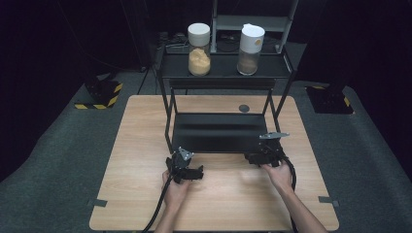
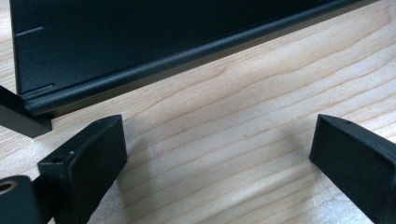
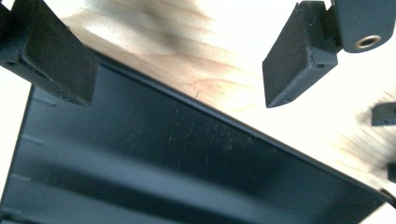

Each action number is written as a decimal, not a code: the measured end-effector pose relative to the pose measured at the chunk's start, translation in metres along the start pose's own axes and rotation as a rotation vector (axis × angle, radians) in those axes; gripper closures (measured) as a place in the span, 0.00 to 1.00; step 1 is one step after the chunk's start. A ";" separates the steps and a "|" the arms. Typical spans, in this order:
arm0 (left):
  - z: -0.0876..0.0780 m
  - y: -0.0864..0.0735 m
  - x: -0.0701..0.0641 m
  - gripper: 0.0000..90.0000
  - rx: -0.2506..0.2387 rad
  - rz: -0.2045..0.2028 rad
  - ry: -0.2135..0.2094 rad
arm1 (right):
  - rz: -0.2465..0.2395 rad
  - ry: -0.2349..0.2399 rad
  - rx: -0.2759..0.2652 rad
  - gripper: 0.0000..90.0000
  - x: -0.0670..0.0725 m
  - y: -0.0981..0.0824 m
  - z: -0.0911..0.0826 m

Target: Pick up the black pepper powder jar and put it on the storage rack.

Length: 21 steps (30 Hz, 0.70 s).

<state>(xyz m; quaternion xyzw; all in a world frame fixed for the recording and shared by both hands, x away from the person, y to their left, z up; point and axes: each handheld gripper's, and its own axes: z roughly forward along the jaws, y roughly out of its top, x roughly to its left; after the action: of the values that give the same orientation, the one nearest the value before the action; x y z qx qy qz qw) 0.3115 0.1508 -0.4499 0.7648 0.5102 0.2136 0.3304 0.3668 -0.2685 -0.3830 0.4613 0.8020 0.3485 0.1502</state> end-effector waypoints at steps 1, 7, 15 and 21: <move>0.000 0.000 0.000 0.04 0.000 0.000 0.000 | 0.000 0.000 0.000 0.11 0.000 0.000 0.000; 0.000 0.000 0.000 0.04 0.000 0.000 0.000 | 0.006 -0.014 0.024 0.11 0.003 -0.011 0.009; 0.000 0.000 0.000 0.04 0.000 0.000 0.000 | 0.003 -0.057 0.035 0.10 0.012 -0.026 0.020; 0.000 0.000 0.000 0.04 0.000 0.000 0.001 | -0.001 -0.073 0.033 0.09 0.017 -0.038 0.028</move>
<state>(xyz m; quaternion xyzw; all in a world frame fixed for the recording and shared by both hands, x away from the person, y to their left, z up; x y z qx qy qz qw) 0.3114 0.1506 -0.4500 0.7646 0.5104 0.2138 0.3305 0.3497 -0.2551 -0.4282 0.4757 0.8018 0.3181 0.1720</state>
